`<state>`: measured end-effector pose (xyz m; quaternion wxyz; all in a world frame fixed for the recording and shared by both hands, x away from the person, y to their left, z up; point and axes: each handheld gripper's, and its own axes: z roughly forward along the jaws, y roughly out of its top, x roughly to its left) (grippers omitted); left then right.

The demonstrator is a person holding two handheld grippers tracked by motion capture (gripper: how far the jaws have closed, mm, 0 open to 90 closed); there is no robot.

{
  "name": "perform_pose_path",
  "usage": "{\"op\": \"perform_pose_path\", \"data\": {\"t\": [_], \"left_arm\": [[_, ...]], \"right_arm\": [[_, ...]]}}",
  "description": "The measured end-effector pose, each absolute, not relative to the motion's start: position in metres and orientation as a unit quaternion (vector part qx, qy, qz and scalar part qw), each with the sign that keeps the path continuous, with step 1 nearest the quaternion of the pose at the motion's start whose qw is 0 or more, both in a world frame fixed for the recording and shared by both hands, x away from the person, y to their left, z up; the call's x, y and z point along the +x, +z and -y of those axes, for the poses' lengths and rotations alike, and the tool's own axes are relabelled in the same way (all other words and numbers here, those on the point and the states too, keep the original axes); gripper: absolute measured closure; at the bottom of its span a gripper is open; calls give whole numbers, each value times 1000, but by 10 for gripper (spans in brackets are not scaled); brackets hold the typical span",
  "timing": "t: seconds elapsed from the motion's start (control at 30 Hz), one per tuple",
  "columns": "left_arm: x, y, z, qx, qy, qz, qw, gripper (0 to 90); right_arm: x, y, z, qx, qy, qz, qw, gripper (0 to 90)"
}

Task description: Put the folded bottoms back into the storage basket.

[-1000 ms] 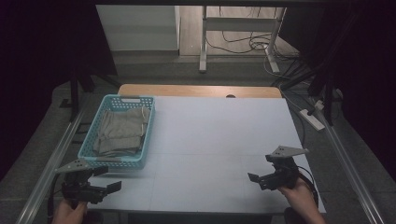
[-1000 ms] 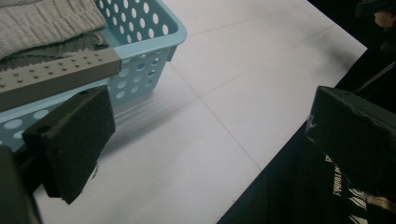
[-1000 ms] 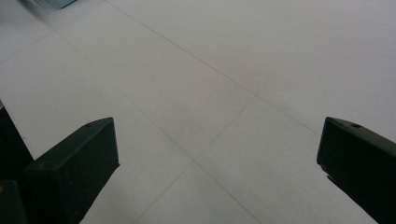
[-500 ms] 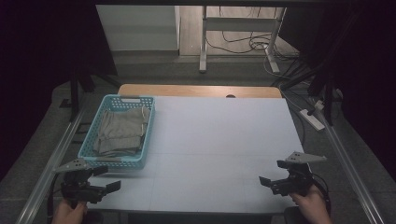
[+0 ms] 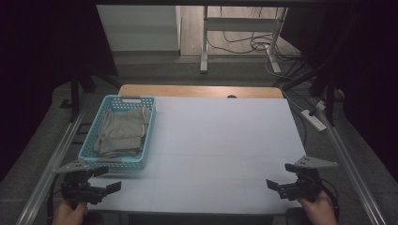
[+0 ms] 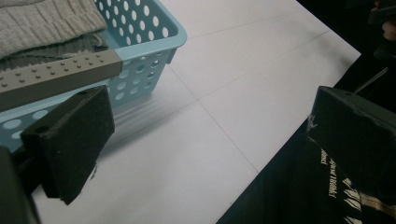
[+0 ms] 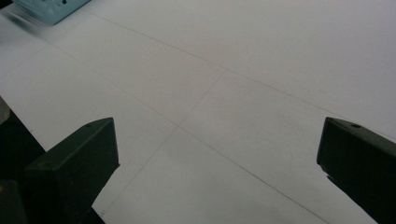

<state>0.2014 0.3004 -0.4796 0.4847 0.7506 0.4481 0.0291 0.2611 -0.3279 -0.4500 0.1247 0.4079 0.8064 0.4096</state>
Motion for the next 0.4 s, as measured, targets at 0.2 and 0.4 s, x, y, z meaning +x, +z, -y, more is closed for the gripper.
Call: {"op": "perform_pose_path", "data": {"t": [0.2, 0.4], "left_arm": [[201, -480, -301, 751, 30, -449, 484, 16], [202, -480, -301, 748, 29, -450, 487, 16]], "right_arm": [[255, -448, 333, 414, 403, -806, 131, 0], [254, -449, 331, 414, 386, -813, 135, 0]]}}
